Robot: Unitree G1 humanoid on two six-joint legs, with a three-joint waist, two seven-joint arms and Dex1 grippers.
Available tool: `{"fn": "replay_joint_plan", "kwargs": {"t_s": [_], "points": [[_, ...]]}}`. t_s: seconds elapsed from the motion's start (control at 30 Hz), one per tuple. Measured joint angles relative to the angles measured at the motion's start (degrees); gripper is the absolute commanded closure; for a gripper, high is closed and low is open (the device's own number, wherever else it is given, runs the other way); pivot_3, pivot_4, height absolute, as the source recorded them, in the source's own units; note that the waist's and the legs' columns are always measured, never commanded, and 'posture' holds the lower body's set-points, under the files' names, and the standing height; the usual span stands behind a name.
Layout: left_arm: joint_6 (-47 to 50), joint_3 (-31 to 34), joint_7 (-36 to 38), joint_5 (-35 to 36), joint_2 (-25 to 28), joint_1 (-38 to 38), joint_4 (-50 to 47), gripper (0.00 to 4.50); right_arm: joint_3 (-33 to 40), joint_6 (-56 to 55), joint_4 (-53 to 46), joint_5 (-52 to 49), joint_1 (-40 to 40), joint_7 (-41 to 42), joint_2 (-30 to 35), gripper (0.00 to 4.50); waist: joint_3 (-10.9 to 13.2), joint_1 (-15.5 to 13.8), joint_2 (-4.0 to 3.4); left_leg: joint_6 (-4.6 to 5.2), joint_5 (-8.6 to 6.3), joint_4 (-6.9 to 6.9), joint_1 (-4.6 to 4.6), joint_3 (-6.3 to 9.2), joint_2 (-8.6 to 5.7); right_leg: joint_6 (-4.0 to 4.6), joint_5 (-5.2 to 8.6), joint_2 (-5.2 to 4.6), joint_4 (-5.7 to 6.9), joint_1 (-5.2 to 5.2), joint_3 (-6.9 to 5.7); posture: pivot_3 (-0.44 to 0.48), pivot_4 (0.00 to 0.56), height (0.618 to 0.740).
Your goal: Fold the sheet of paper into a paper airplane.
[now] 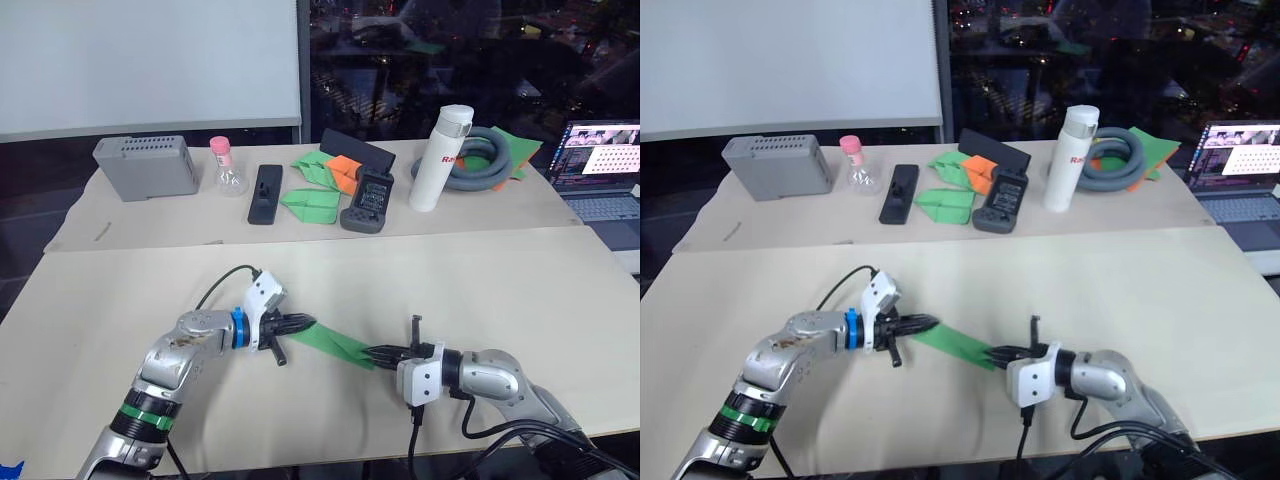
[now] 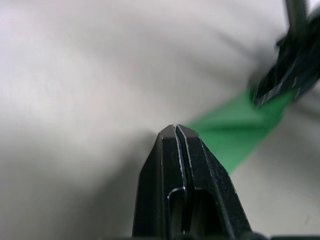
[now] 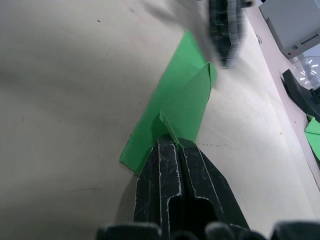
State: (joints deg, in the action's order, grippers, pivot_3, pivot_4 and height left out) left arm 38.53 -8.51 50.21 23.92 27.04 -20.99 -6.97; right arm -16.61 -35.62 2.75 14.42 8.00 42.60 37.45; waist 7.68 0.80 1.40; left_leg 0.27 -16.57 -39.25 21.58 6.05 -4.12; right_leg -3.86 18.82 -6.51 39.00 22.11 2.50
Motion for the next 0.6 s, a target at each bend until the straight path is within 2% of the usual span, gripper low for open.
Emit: {"fn": "replay_joint_plan", "kwargs": {"t_s": [0.2, 0.4, 0.6], "points": [[1.7, -0.3, -0.6, 1.8, -2.0, -2.2, -1.1, 4.5, -0.3, 1.2, -1.1, 0.0, -0.6, 0.0, 0.2, 4.47, 0.0, 0.0, 0.01, -0.01, 0.01, 0.05, -0.01, 0.0, 0.0, 0.0, 0.0, 0.0, -0.01, 0.0, 0.0, 0.0, 0.15, 0.74], [-3.6, -8.7, 1.7, -4.8, -0.6, -0.7, 2.8, 4.5, -0.2, 4.1, -2.7, -1.7, -1.8, 0.0, 0.3, 4.47, 0.0, 0.0, 0.01, -0.01, 0.01, 0.07, -0.02, 0.0, -0.01, 0.0, 0.0, 0.0, -0.03, -0.01, 0.01, 0.0, 0.15, 0.74], [-8.8, -10.4, 2.4, -7.6, -1.7, -1.2, 5.3, 4.5, -0.1, 5.9, -4.5, -2.2, -2.0, 0.6, 1.5, 4.47, 0.0, -0.4, 0.01, -0.01, 0.0, 0.06, -0.04, 0.0, -0.04, 0.0, 0.0, -0.02, -0.04, -0.06, 0.01, 0.0, 0.15, 0.74]]}}
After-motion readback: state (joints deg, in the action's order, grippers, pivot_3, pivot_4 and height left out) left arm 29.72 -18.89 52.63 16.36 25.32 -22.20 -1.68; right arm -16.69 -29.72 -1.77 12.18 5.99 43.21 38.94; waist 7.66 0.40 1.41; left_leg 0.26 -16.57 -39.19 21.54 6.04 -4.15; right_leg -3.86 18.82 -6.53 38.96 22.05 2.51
